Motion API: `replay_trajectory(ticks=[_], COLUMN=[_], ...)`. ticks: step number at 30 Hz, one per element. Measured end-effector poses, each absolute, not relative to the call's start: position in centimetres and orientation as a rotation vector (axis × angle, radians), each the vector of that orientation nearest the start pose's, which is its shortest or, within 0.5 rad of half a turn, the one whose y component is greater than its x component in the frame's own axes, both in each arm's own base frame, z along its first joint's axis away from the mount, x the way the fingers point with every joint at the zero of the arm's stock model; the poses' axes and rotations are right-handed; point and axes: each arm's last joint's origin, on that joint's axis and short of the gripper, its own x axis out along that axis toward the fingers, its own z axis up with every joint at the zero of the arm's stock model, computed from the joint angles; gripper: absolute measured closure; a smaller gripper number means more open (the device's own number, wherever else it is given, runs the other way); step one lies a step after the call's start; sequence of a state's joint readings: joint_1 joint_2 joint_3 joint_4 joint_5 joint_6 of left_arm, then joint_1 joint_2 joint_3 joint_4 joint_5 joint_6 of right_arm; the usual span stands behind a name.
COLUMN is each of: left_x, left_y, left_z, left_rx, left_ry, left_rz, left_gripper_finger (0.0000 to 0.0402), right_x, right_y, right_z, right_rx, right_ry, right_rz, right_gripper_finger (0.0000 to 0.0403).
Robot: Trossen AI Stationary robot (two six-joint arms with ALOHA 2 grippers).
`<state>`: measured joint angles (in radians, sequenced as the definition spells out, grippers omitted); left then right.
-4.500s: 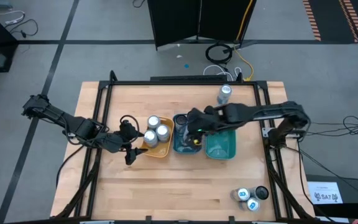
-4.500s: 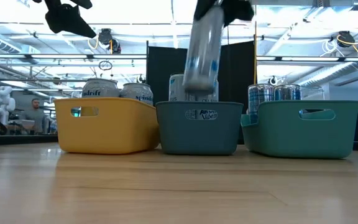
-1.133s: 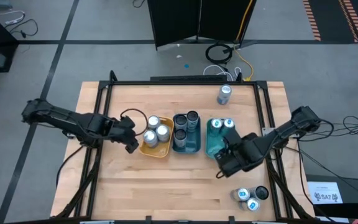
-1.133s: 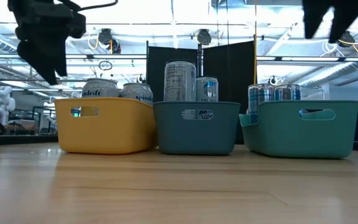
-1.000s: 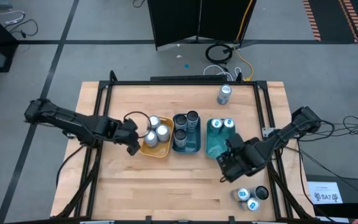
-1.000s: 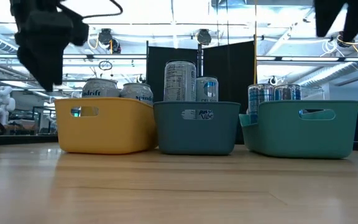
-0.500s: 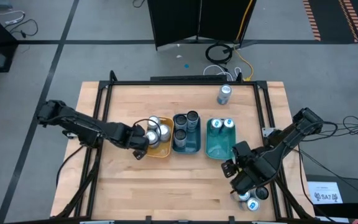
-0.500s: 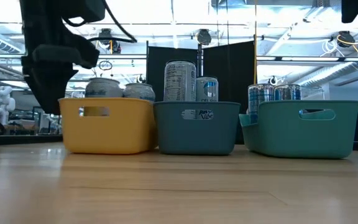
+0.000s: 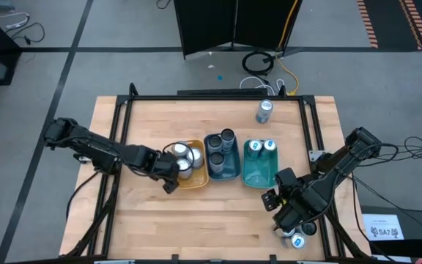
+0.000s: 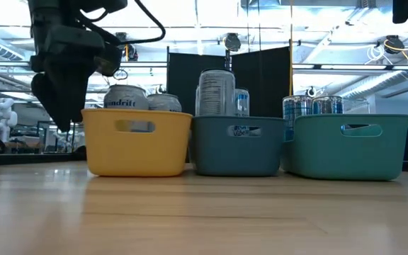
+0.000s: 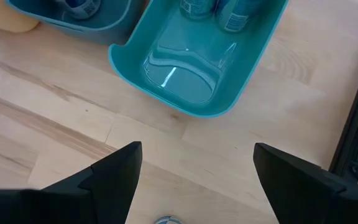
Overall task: Sort soda cans
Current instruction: Adjust the yellow bin
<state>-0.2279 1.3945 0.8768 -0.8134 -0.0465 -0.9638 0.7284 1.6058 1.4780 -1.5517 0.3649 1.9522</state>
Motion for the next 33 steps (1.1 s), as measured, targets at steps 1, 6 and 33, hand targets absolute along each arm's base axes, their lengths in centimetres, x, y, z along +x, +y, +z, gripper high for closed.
replay_trajectory(ticks=[1,6,33], left_x=[23.4,23.0,24.7], left_y=[-5.3,-5.2,-8.5], left_z=[20.1,20.0,26.2], left_rx=[-0.635,-0.622,-0.610], left_ry=[1.262,1.293,1.144], left_rz=[0.480,0.500,0.302], left_gripper_finger=[0.0052,0.0052,0.0052], right_x=[20.8,20.8,20.8], right_y=[17.2,17.2,17.2], right_z=[30.1,30.1,30.1], right_rx=[0.732,0.731,0.719], right_ry=[1.021,1.022,1.031], right_rz=[-1.028,-1.027,-1.021], right_gripper_finger=[0.0103,0.0103,0.0103])
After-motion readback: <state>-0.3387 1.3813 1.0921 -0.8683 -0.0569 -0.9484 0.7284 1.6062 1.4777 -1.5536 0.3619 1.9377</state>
